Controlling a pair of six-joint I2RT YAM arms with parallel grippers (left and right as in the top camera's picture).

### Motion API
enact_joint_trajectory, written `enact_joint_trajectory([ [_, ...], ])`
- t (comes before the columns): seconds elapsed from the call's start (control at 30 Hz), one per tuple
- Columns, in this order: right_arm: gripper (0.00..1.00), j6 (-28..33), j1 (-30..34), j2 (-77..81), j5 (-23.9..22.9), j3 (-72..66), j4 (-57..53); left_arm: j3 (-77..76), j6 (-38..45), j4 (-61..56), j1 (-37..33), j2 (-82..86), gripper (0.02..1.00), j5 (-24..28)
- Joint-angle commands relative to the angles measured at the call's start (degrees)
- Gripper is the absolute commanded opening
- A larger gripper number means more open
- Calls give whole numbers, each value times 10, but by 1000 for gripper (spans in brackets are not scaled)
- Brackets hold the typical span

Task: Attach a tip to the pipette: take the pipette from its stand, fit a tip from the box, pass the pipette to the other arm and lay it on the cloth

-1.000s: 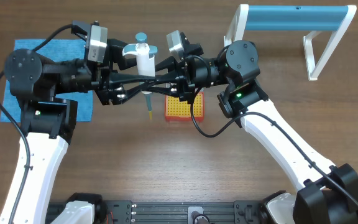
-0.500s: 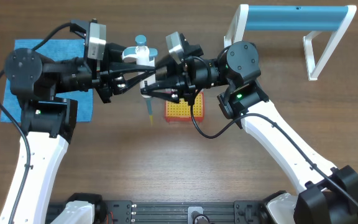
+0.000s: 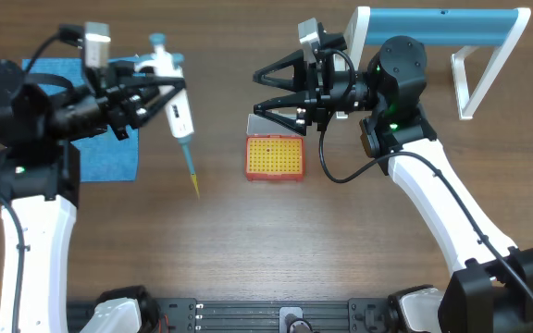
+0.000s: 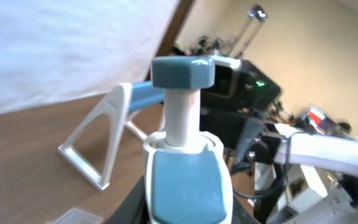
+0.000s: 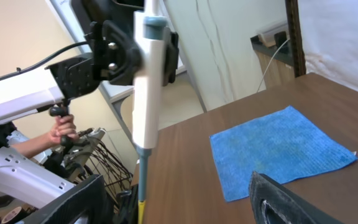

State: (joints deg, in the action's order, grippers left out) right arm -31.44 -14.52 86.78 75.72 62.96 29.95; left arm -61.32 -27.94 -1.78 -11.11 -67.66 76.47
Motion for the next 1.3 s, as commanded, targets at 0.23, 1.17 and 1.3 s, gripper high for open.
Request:
enact_joint_trajectory([
  [0.23, 768, 264, 0, 0, -438, 8, -341, -6, 210, 435, -40, -2, 27, -444],
  [1.17, 776, 311, -14, -593, -1000, 3, -773, -621, 412, 796, -44, -570, 27, -776],
  [1.3, 776, 300, -14, -642, -984, -29, -797, -621, 417, 787, -62, -601, 25, -770],
])
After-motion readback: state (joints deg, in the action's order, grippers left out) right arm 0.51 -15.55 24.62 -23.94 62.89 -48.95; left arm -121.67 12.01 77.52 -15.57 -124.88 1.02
